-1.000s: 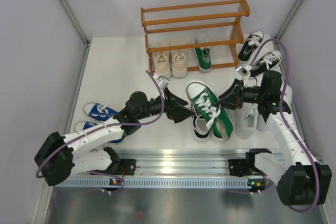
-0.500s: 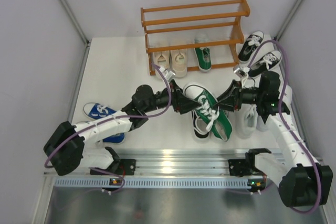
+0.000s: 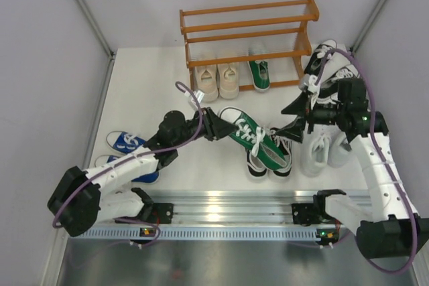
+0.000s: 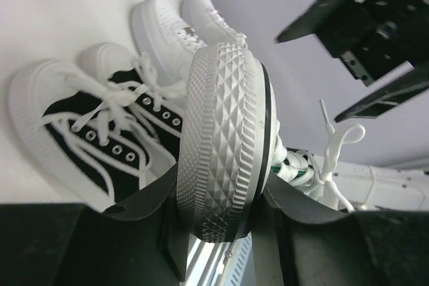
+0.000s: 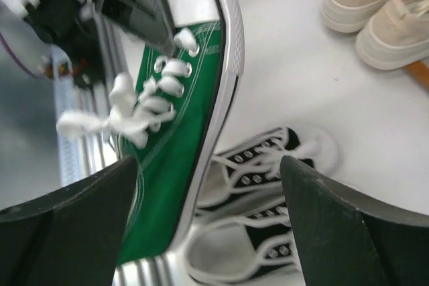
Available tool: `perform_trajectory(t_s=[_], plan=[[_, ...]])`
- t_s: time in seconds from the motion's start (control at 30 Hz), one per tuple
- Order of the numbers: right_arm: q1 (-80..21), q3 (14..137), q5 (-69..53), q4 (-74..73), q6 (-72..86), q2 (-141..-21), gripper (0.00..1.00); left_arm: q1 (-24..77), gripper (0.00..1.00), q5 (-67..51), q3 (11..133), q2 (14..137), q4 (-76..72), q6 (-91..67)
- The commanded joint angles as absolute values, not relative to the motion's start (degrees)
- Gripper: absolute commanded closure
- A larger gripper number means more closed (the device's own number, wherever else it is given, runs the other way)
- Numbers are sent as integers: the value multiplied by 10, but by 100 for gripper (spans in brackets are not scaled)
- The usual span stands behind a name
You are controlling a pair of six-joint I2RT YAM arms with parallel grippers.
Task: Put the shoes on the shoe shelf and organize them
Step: Pick up the shoe at the center of the board, then place the shoe at the shoe shelf.
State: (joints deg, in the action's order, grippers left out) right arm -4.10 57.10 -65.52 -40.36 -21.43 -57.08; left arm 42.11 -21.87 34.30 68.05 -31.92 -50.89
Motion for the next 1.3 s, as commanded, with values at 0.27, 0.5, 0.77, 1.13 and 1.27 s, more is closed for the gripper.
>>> perform_trajectory(t_s=[0.27,0.5,0.77,1.13,1.27], plan=[[-164,577,-530,-648,-634,-502,18,380,100,-156,264,565,-306,-693],[-221,568,-504,-607,-586,-505,21,380,100,-153,267,562,-306,-707],[-246,556,-465,-574,-565,-519,32,380,100,-158,263,576,-336,-732],[-263,562,-469,-558,-550,-555,91,380,100,-159,261,583,-357,-739],[-260,579,-461,-562,-528,-557,100,380,99,-160,261,582,-356,-720]])
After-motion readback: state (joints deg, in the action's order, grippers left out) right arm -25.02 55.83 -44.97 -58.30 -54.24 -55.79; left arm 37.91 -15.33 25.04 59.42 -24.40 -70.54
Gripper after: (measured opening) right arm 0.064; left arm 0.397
